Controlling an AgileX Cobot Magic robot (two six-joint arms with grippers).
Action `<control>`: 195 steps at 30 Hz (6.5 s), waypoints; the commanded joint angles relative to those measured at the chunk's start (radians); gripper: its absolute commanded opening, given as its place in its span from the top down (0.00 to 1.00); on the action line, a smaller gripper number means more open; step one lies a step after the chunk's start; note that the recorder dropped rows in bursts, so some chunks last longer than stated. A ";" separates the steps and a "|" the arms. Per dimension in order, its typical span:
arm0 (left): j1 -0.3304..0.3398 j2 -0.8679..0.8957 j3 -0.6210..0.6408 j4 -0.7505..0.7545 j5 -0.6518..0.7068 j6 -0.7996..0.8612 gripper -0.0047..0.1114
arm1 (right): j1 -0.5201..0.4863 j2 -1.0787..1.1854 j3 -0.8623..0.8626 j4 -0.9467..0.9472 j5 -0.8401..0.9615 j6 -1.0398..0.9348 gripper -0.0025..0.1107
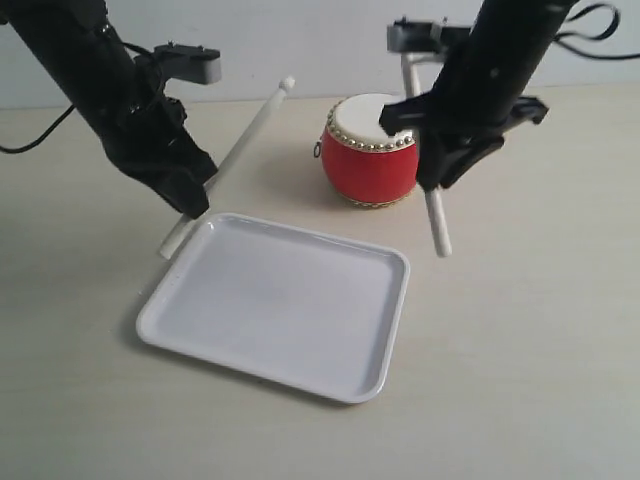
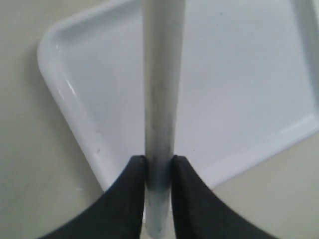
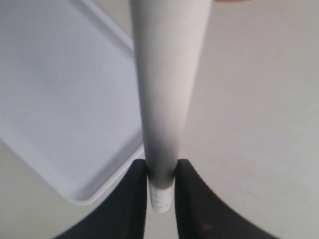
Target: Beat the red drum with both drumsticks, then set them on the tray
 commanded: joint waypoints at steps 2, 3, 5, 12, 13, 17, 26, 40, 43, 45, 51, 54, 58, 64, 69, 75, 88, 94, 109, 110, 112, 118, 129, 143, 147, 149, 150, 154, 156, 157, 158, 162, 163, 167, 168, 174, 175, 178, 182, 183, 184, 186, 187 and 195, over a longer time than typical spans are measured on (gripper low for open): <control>-0.052 0.076 -0.182 0.012 0.067 0.005 0.96 | -0.046 -0.167 -0.003 -0.033 0.002 -0.004 0.98; -0.062 0.101 -0.225 0.024 0.090 0.002 0.96 | -0.057 -0.182 -0.003 -0.039 0.002 -0.004 0.98; -0.076 0.145 -0.295 0.034 0.090 0.001 0.96 | -0.071 -0.197 -0.003 -0.049 0.002 -0.004 0.98; -0.080 0.279 -0.466 0.064 0.090 -0.031 0.96 | -0.093 -0.192 -0.003 -0.056 0.002 -0.014 0.98; -0.080 0.300 -0.478 0.061 0.090 -0.033 0.96 | -0.093 -0.187 -0.003 -0.056 0.002 -0.014 0.98; -0.080 0.372 -0.482 0.023 0.090 -0.035 0.96 | -0.093 -0.171 -0.003 -0.056 0.002 -0.014 0.98; -0.080 0.397 -0.480 0.037 0.090 -0.048 0.96 | -0.093 -0.158 -0.003 -0.056 0.002 -0.014 0.98; 0.127 0.045 -0.057 -0.125 0.053 0.037 0.96 | 0.075 -0.050 -0.003 -0.076 0.002 -0.107 0.98; 0.236 -0.098 0.175 -0.240 -0.096 0.119 0.96 | 0.150 0.005 -0.003 -0.133 0.002 -0.176 0.98; 0.302 -0.194 0.324 -0.349 -0.198 0.187 0.96 | 0.186 0.044 -0.003 -0.152 0.002 -0.217 0.98; 0.408 -0.473 0.603 -0.659 -0.447 0.369 0.96 | 0.273 0.152 -0.005 -0.197 0.002 -0.311 0.98; 0.408 -0.575 0.681 -0.749 -0.485 0.416 0.96 | 0.321 0.192 -0.005 -0.263 0.002 -0.313 0.98; 0.408 -0.694 0.762 -0.763 -0.554 0.424 0.96 | 0.377 0.216 -0.018 -0.343 0.002 -0.313 0.98; 0.408 -0.815 0.827 -0.766 -0.588 0.420 0.96 | 0.393 0.231 -0.146 -0.361 0.002 -0.309 0.98; 0.408 -0.866 0.837 -0.766 -0.589 0.418 0.96 | 0.393 0.231 -0.194 -0.311 0.002 -0.307 0.98; 0.408 -0.880 0.837 -0.766 -0.567 0.404 0.96 | 0.398 0.257 -0.194 -0.263 0.002 -0.317 0.98; 0.408 -0.880 0.838 -0.733 -0.570 0.417 0.96 | 0.439 0.276 -0.194 -0.276 -0.015 -0.422 0.98; 0.408 -0.880 0.838 -0.732 -0.596 0.422 0.96 | 0.439 0.277 -0.194 -0.320 -0.019 -0.478 0.98; 0.408 -0.876 0.838 -0.735 -0.584 0.422 0.96 | 0.443 0.275 -0.192 -0.302 0.002 -0.464 0.98; 0.408 -0.876 0.838 -0.735 -0.584 0.422 0.96 | 0.443 0.272 -0.192 -0.309 0.002 -0.464 0.98; 0.408 -0.881 0.838 -0.733 -0.584 0.422 0.96 | 0.443 0.272 -0.192 -0.282 0.002 -0.464 0.98; 0.408 -0.880 0.851 -0.748 -0.596 0.422 0.96 | 0.443 0.282 -0.192 -0.244 0.002 -0.466 0.98; 0.408 -0.880 0.851 -0.770 -0.604 0.422 0.96 | 0.443 0.277 -0.192 -0.260 0.002 -0.436 0.98; 0.375 -0.880 0.851 -0.761 -0.602 0.424 0.96 | 0.443 0.240 -0.113 -0.315 0.002 -0.446 0.98; 0.375 -0.880 0.851 -0.763 -0.606 0.424 0.96 | 0.443 0.240 -0.113 -0.260 0.002 -0.467 0.98; 0.375 -0.880 0.851 -0.766 -0.606 0.424 0.96 | 0.443 0.242 -0.113 -0.231 0.002 -0.467 0.98; 0.375 -0.880 0.851 -0.766 -0.606 0.424 0.96 | 0.443 0.242 -0.113 -0.227 0.002 -0.467 0.98; 0.375 -0.880 0.851 -0.766 -0.606 0.424 0.96 | 0.443 0.244 -0.113 -0.226 0.002 -0.467 0.98; 0.375 -0.880 0.851 -0.768 -0.611 0.424 0.96 | 0.443 0.251 -0.113 -0.226 0.002 -0.467 0.98; 0.375 -0.880 0.851 -0.771 -0.613 0.424 0.96 | 0.443 0.256 -0.113 -0.222 0.002 -0.467 0.98; 0.375 -0.880 0.851 -0.780 -0.618 0.424 0.96 | 0.443 0.262 -0.113 -0.212 0.002 -0.467 0.98; 0.375 -0.880 0.851 -0.790 -0.633 0.424 0.96 | 0.443 0.287 -0.113 -0.181 0.002 -0.467 0.98; 0.375 -0.880 0.851 -0.790 -0.633 0.424 0.96 | 0.443 0.289 -0.113 -0.181 0.002 -0.467 0.98; 0.375 -0.880 0.851 -0.790 -0.636 0.424 0.96 | 0.443 0.293 -0.113 -0.183 0.002 -0.482 0.98; 0.375 -0.880 0.851 -0.790 -0.636 0.424 0.96 | 0.443 0.294 -0.113 -0.181 0.002 -0.484 0.98; 0.375 -0.880 0.851 -0.792 -0.643 0.424 0.96 | 0.443 0.295 -0.113 -0.181 0.002 -0.487 0.98; 0.375 -0.880 0.851 -0.792 -0.644 0.424 0.96 | 0.443 0.295 -0.113 -0.181 0.002 -0.487 0.98; 0.375 -0.880 0.851 -0.792 -0.644 0.424 0.96 | 0.443 0.295 -0.113 -0.181 0.002 -0.487 0.96; 0.375 -0.880 0.851 -0.792 -0.644 0.424 0.96 | 0.443 0.295 -0.113 -0.181 0.002 -0.487 0.86; 0.375 -0.880 0.851 -0.792 -0.644 0.424 0.96 | 0.443 0.295 -0.113 -0.181 0.002 -0.487 0.85; 0.375 -0.880 0.851 -0.792 -0.644 0.424 0.96 | 0.443 0.295 -0.113 -0.181 0.002 -0.487 0.85; 0.375 -0.880 0.851 -0.792 -0.644 0.424 0.96 | 0.443 0.295 -0.113 -0.181 0.002 -0.487 0.85; 0.375 -0.880 0.851 -0.792 -0.644 0.424 0.96 | 0.443 0.295 -0.113 -0.181 0.002 -0.487 0.85; 0.375 -0.880 0.851 -0.792 -0.657 0.424 0.96 | 0.443 0.297 -0.113 -0.153 0.002 -0.485 0.85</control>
